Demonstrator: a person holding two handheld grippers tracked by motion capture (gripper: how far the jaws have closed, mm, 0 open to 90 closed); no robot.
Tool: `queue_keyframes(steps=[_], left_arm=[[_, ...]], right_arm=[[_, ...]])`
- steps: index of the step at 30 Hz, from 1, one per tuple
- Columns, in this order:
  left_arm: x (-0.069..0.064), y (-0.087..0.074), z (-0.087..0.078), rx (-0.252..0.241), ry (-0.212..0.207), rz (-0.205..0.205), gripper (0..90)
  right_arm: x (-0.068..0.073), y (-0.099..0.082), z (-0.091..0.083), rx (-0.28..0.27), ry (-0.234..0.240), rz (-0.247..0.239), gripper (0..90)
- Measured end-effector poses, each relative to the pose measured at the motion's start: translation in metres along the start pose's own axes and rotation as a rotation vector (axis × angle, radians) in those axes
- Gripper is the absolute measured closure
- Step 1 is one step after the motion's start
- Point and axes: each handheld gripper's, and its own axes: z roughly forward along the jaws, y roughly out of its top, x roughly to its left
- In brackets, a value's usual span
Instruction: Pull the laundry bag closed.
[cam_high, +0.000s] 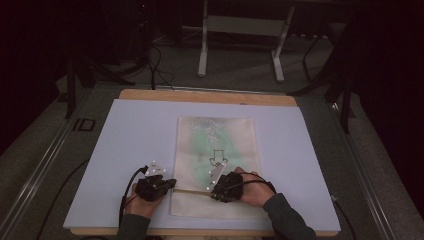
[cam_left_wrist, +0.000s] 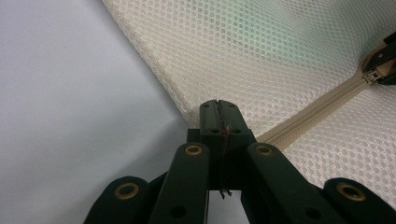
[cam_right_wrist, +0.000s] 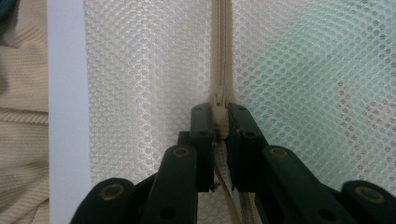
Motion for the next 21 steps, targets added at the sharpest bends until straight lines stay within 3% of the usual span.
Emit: queue_keyframes(steps=[21], left_arm=[[0.0, 0.0, 0.0, 0.001, 0.001, -0.001, 89.4]], right_arm=[[0.0, -0.013, -0.004, -0.004, 0.006, 0.018, 82.2]])
